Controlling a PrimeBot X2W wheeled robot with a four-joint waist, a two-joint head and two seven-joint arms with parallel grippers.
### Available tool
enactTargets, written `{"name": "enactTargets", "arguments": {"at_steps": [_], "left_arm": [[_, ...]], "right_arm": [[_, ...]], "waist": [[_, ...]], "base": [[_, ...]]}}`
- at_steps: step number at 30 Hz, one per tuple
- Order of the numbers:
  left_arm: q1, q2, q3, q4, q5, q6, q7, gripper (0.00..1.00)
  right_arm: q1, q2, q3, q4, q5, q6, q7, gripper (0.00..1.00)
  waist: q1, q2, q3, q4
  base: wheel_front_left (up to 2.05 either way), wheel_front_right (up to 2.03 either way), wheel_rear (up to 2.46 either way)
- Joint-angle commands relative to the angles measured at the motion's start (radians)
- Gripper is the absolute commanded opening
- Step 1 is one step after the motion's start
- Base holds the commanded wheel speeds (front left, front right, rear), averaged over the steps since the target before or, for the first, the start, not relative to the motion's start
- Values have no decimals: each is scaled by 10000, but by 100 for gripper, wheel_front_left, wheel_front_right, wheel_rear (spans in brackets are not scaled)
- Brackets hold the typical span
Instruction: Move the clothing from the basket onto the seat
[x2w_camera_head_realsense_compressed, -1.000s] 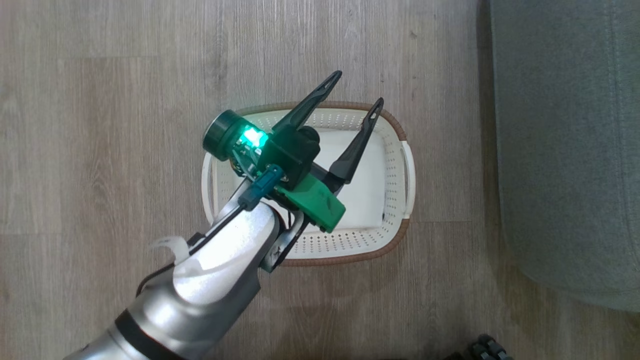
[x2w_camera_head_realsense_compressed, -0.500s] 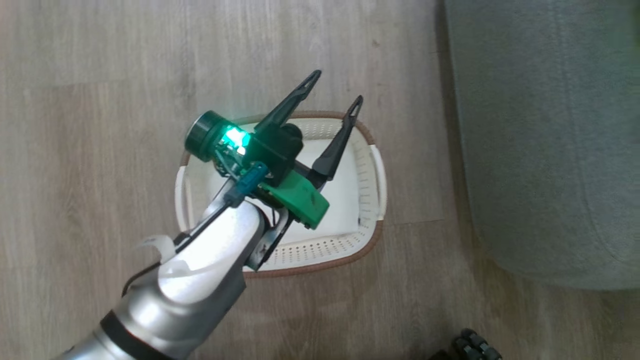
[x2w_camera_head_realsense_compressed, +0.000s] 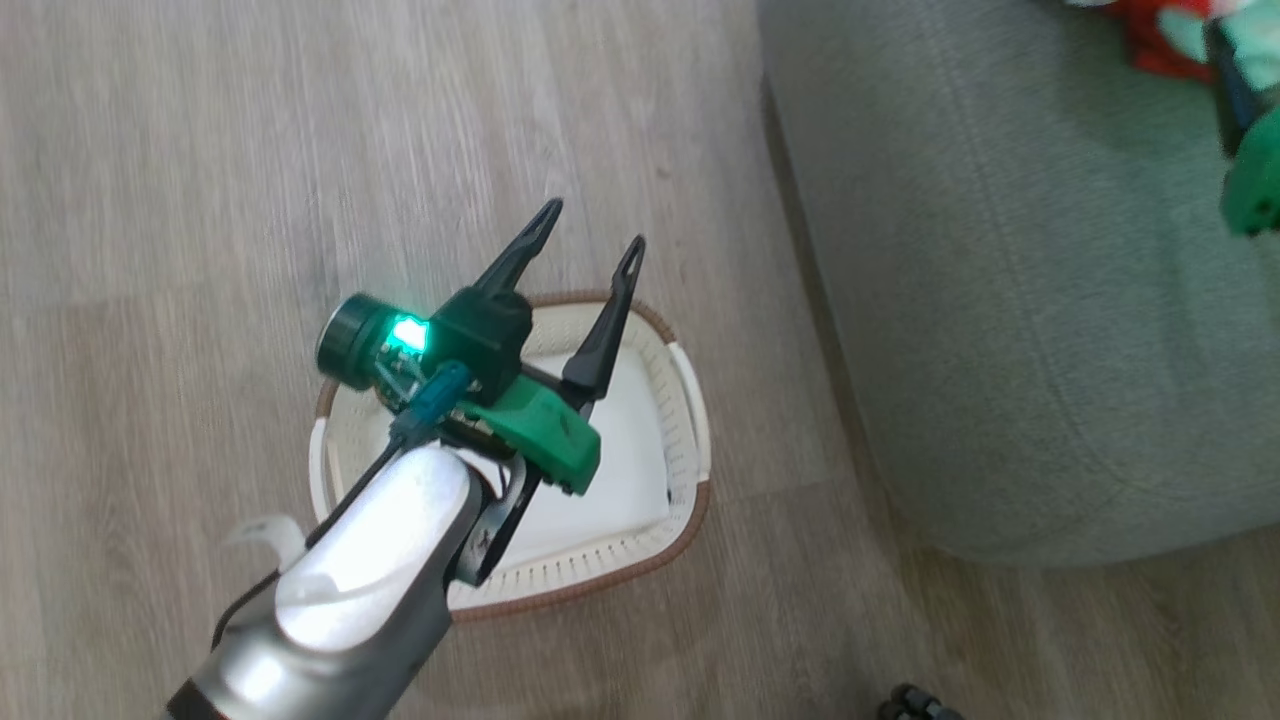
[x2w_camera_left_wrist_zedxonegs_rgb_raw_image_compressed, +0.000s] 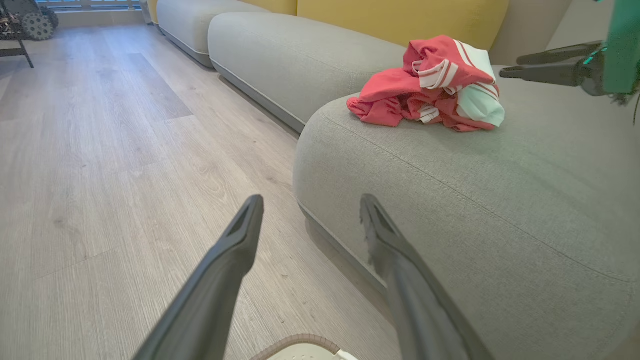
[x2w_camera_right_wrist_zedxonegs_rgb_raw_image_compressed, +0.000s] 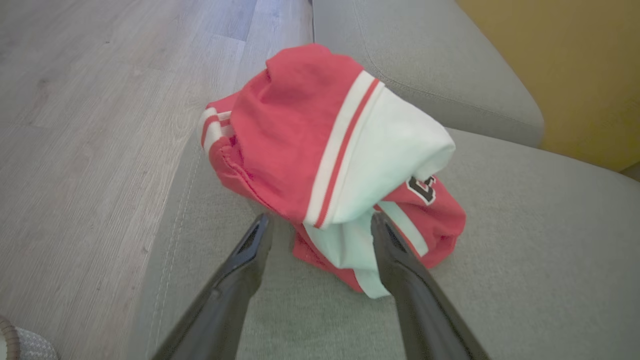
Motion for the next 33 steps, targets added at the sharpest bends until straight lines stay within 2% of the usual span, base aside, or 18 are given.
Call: {"name": "enactTargets", "arguments": {"at_steps": [1, 8, 14, 25, 29, 33], "left_arm": [[38, 238, 420, -366, -98, 93, -46, 100], [646, 292, 699, -417, -463, 372, -271, 100], [1115, 255, 920, -328, -747, 540, -473, 100], [2529, 351, 1702, -270, -1269, 1150, -785, 100], [3153, 549, 2059, -486, -1255, 1465, -834, 100], [3776, 655, 2505, -820, -1324, 1710, -857, 100]], "right_arm": [[329, -346, 141, -404, 197, -4, -120, 100], [867, -738, 301, -1375, 607, -4, -272, 100], [1032, -682, 15, -1652, 295, -4, -410, 100], [2453, 618, -1646, -2333, -482, -4, -1150, 100], [3391, 1446, -2358, -2905, -937, -4, -1374, 100], [4507, 2389, -3221, -3641, -1945, -4, -1584, 100]], "waist": [[0, 0, -346, -208], [0, 0, -1263, -240], [0, 0, -2046, 20], [0, 0, -3683, 1308], [0, 0, -4036, 1668], [0, 0, -4248, 1915]], "base": [[0, 0, 0], [0, 0, 0], [0, 0, 0], [0, 0, 0], [0, 0, 0], [0, 0, 0]]}}
